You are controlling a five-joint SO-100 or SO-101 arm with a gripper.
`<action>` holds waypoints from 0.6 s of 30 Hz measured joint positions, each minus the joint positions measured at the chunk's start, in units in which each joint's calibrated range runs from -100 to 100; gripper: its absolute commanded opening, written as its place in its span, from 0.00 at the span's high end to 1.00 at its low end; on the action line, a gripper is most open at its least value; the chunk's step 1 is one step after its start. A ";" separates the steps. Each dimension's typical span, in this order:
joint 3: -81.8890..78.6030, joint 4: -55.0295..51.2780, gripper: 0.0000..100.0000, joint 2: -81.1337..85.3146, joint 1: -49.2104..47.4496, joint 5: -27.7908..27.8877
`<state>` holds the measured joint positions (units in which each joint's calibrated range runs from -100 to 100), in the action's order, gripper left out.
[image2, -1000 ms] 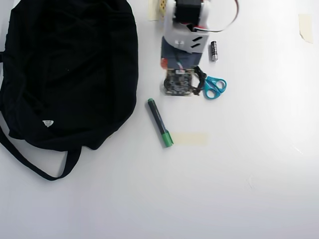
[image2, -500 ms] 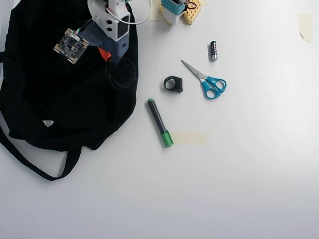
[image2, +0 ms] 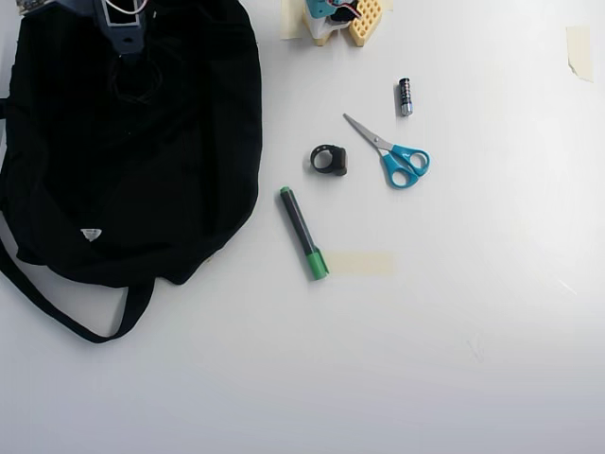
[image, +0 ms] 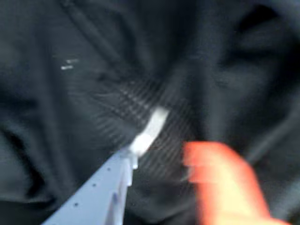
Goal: Put the cable into the black bag
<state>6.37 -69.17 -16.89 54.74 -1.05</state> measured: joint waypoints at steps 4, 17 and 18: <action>0.00 -4.64 0.71 2.74 -4.56 -0.68; 0.00 -17.95 0.95 36.11 -48.35 -3.27; 0.00 -19.06 0.98 37.28 -51.80 -3.27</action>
<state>6.37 -88.24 20.38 2.94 -4.32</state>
